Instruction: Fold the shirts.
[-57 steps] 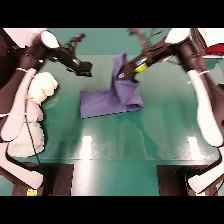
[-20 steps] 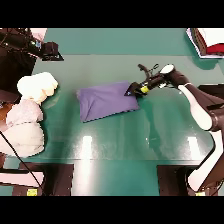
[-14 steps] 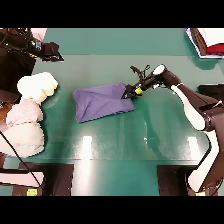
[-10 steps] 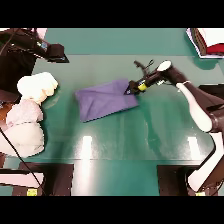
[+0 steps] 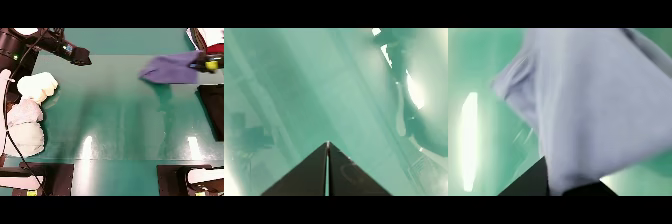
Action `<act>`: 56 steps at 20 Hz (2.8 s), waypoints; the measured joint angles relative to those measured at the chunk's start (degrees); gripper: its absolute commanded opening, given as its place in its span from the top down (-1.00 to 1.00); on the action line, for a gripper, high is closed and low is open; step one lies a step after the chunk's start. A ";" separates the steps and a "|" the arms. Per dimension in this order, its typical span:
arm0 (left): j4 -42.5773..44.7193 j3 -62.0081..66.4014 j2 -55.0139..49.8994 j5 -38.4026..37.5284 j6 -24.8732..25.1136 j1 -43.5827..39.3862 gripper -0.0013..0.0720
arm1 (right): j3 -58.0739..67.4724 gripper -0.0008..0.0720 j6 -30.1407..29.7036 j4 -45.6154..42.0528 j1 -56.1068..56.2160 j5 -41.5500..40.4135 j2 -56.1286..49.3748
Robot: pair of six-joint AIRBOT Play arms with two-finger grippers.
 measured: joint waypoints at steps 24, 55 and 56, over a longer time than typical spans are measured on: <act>-0.09 0.00 0.02 4.42 0.76 -4.33 0.90 | 9.90 0.93 1.01 -1.60 -27.76 9.84 9.01; -0.66 0.00 0.02 2.03 2.27 -4.33 0.90 | -10.69 0.92 3.54 -4.96 -0.28 22.43 17.27; -0.66 0.00 0.02 1.95 2.25 -4.33 0.90 | -10.69 0.92 3.48 -4.79 1.55 22.05 17.27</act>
